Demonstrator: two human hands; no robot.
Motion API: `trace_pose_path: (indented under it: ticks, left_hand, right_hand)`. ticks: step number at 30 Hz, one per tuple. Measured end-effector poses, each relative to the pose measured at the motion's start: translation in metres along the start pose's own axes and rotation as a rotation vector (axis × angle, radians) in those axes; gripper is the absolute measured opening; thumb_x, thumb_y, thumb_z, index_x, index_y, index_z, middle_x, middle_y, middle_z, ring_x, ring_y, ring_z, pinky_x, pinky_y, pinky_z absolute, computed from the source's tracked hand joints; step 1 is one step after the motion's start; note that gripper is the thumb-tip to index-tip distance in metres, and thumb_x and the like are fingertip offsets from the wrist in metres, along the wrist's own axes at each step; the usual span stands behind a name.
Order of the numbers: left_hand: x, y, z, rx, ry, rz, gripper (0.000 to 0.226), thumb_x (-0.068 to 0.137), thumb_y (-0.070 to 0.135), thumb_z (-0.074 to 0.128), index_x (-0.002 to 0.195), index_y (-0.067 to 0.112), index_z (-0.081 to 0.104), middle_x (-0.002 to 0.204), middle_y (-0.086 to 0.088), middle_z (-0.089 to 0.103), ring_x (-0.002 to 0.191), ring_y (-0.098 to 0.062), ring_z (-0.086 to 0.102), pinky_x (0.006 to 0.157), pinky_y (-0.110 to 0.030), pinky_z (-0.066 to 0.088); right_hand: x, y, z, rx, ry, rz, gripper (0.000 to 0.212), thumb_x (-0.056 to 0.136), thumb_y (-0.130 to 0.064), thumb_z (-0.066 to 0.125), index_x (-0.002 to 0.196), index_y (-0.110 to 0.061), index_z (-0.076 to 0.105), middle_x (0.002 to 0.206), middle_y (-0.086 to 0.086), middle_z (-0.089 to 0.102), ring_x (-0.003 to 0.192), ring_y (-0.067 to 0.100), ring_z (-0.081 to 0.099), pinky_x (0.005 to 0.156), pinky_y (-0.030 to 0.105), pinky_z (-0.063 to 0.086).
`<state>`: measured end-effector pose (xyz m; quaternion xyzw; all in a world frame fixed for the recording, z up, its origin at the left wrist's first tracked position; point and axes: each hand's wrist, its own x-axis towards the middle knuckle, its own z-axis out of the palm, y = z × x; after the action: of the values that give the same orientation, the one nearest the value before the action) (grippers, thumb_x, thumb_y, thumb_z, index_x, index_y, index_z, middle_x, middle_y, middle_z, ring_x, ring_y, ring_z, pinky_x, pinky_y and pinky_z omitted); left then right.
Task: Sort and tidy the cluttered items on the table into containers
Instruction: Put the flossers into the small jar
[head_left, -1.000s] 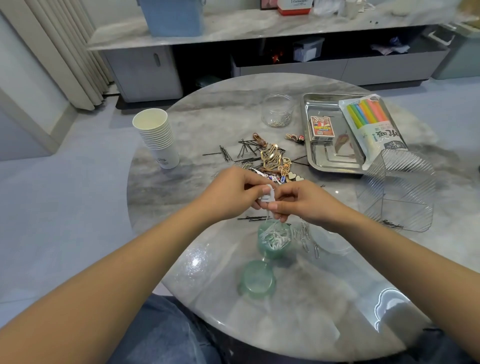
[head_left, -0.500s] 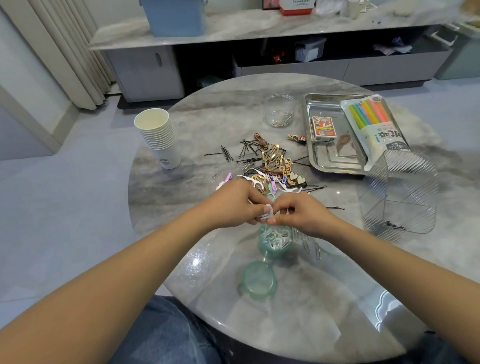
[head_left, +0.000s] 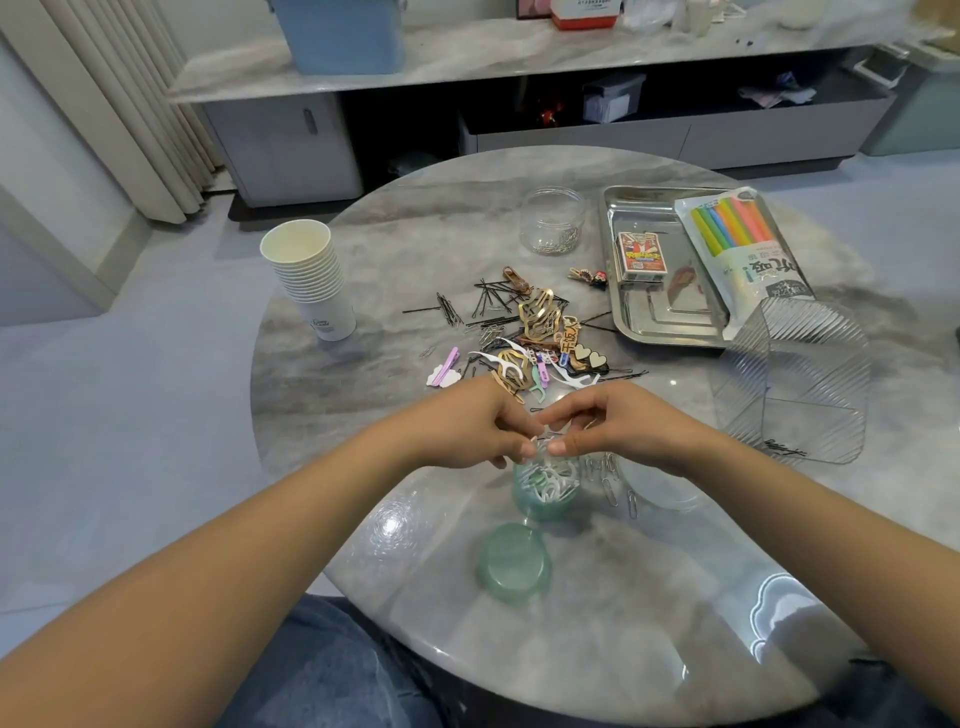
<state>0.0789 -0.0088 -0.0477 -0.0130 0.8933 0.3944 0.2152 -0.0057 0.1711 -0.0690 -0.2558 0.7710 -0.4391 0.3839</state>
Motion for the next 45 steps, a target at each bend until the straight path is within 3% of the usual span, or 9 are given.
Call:
trace_pose_path:
  ticks: [6,13,16,19,22,25,29,37,45]
  left_hand:
    - [0.004,0.000,0.001,-0.020,0.083,-0.002,0.019,0.083,0.012,0.070,0.100,0.019,0.075,0.077,0.004,0.071,0.050,0.007,0.058,0.055,-0.007,0.046]
    - [0.011,-0.004,0.013,0.042,0.185,0.033,0.009,0.075,0.016,0.078,0.084,0.017,0.076,0.062,0.013,0.061,0.054,0.003,0.053,0.059,-0.015,0.044]
    - [0.012,-0.004,0.014,0.058,0.189,0.040,0.011,0.075,0.019,0.078,0.085,0.019,0.076,0.068,0.009,0.064,0.064,-0.002,0.055,0.066,-0.020,0.047]
    - [0.012,-0.007,0.010,0.006,0.168,0.033,0.010,0.074,0.020,0.079,0.083,0.021,0.076,0.070,0.009,0.067,0.065,-0.002,0.058,0.069,-0.022,0.049]
    - [0.013,-0.009,0.011,0.022,0.156,0.030,0.009,0.075,0.021,0.078,0.084,0.021,0.076,0.068,0.012,0.064,0.062,0.002,0.055,0.063,-0.015,0.045]
    - [0.014,-0.009,0.013,-0.017,0.131,0.018,0.009,0.076,0.017,0.077,0.085,0.019,0.075,0.065,0.013,0.063,0.059,0.003,0.055,0.059,-0.009,0.044]
    - [0.016,-0.011,0.004,-0.128,0.070,0.017,0.010,0.077,0.019,0.077,0.087,0.020,0.075,0.074,0.002,0.070,0.068,-0.007,0.063,0.071,-0.025,0.055]
    - [0.025,-0.011,0.011,-0.157,0.081,0.005,0.011,0.073,0.029,0.080,0.078,0.021,0.073,0.077,-0.004,0.071,0.059,-0.005,0.056,0.064,-0.029,0.053]
    - [0.032,-0.015,0.017,-0.190,0.073,-0.031,0.024,0.072,0.035,0.080,0.082,0.015,0.071,0.083,-0.009,0.068,0.071,-0.010,0.057,0.068,-0.027,0.047]
  right_hand:
    - [-0.008,-0.004,0.008,-0.136,0.138,-0.030,0.015,0.067,-0.018,0.083,0.075,-0.026,0.074,0.057,-0.012,0.067,0.056,-0.003,0.058,0.059,0.011,0.044]
    - [-0.007,0.004,0.012,-0.491,0.175,-0.164,0.012,0.072,-0.021,0.079,0.082,-0.028,0.077,0.068,-0.011,0.060,0.064,0.001,0.053,0.060,0.018,0.040]
    - [-0.009,-0.001,0.006,-0.401,0.146,-0.106,0.017,0.071,-0.024,0.079,0.075,-0.038,0.072,0.078,-0.004,0.068,0.067,0.004,0.059,0.068,0.027,0.049]
    - [-0.013,-0.003,0.005,-0.248,0.091,-0.072,0.014,0.069,-0.027,0.082,0.077,-0.033,0.073,0.076,-0.005,0.070,0.063,-0.002,0.059,0.065,0.017,0.047]
    - [-0.011,0.002,0.012,-0.176,0.144,-0.066,0.011,0.069,-0.021,0.082,0.075,-0.026,0.075,0.071,-0.007,0.069,0.059,-0.005,0.057,0.061,0.011,0.045]
    - [-0.008,0.007,0.017,-0.110,0.194,-0.039,0.013,0.068,-0.015,0.082,0.070,-0.023,0.072,0.072,-0.001,0.072,0.063,0.002,0.062,0.066,0.021,0.050]
    - [-0.006,0.009,0.014,-0.026,0.189,-0.051,0.011,0.068,-0.013,0.082,0.075,-0.015,0.073,0.073,0.005,0.071,0.067,0.010,0.062,0.068,0.025,0.051]
    - [-0.001,0.013,0.006,0.017,0.111,-0.005,0.010,0.073,-0.009,0.077,0.073,-0.018,0.072,0.065,-0.005,0.068,0.060,0.002,0.058,0.063,0.017,0.047]
    - [0.003,0.016,-0.001,0.065,0.064,0.061,0.009,0.080,-0.005,0.071,0.081,-0.014,0.072,0.071,0.001,0.069,0.064,0.003,0.060,0.066,0.022,0.049]
